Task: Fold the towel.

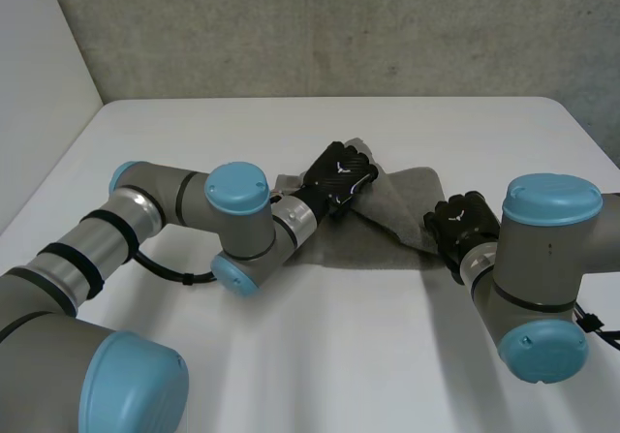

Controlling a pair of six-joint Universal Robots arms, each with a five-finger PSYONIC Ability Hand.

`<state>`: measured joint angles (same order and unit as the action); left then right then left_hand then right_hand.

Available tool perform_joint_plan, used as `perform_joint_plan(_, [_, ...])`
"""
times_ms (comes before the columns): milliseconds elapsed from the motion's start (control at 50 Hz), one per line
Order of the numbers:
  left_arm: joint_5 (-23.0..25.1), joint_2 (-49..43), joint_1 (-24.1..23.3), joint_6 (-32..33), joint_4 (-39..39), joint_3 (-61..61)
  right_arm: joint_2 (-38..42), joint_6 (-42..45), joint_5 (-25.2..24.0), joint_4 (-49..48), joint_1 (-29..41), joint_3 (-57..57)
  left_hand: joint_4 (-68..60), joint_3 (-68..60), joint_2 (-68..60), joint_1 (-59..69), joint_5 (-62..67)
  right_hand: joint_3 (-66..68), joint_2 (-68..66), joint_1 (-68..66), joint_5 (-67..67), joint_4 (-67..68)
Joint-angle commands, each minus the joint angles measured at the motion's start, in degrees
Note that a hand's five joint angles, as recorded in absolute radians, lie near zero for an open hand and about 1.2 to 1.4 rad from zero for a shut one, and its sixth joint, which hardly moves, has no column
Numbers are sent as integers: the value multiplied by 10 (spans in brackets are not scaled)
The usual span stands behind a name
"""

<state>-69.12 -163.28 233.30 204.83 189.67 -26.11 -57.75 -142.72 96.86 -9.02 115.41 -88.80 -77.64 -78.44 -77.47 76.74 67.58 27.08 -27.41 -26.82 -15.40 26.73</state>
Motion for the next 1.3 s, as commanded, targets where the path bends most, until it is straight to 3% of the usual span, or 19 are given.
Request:
perform_joint_plan(20, [-1,-3,0,2,1,-5,0,2,-1,-2,1,-4,-24,-16,-25,33,24,-17,20,14,0,-13])
perform_joint_plan(200, [-5,-2,0,3,1,-5,0,2,0,-2,2,-5,-24,-16,-25,33,24,-15,18,13,-2,-12])
perform_joint_plan(220, [-6,-2,0,3,1,-5,0,2,0,-2,2,-6,68,76,66,-59,-67,-17,20,14,0,-13])
perform_joint_plan(240, [-6,-2,0,3,1,-5,0,2,0,-2,2,-6,69,77,67,-60,-68,-17,20,14,0,-13])
perform_joint_plan(260, [-7,-2,0,4,1,-5,0,2,0,-2,2,-6,210,218,209,-201,-210,-17,20,14,0,-13])
perform_joint_plan(320, [-7,-2,0,4,1,-5,0,2,-1,-2,2,-6,220,228,218,-211,-219,-17,20,14,0,-13])
perform_joint_plan(520, [-7,-8,0,11,2,-3,1,2,-1,-2,1,-4,153,161,151,-144,-152,-17,20,14,0,-13])
perform_joint_plan(600, [-6,-9,0,16,2,-2,2,2,-1,-2,2,-5,-23,-15,-25,32,24,-17,20,14,0,-13])
perform_joint_plan(760, [-7,12,-9,17,-4,-19,0,2,-1,-2,2,-6,-24,-16,-25,33,24,-17,20,14,0,-13])
perform_joint_plan(860, [-8,67,-9,30,-11,-91,-3,2,-1,-2,2,-7,-24,-16,-25,33,24,-17,20,14,0,-13])
perform_joint_plan(960, [-26,183,-6,88,3,-266,-4,2,-1,-2,3,-8,-24,-16,-25,33,24,-17,20,14,0,-13])
perform_joint_plan(1120, [-55,292,-3,188,45,-433,-5,2,-1,-2,3,-9,-24,-16,-25,33,24,-17,20,14,0,-13])
perform_joint_plan(1300, [-73,314,-7,276,48,-510,-4,3,-1,-2,17,-9,-24,-16,-25,33,24,-17,20,14,0,-13])
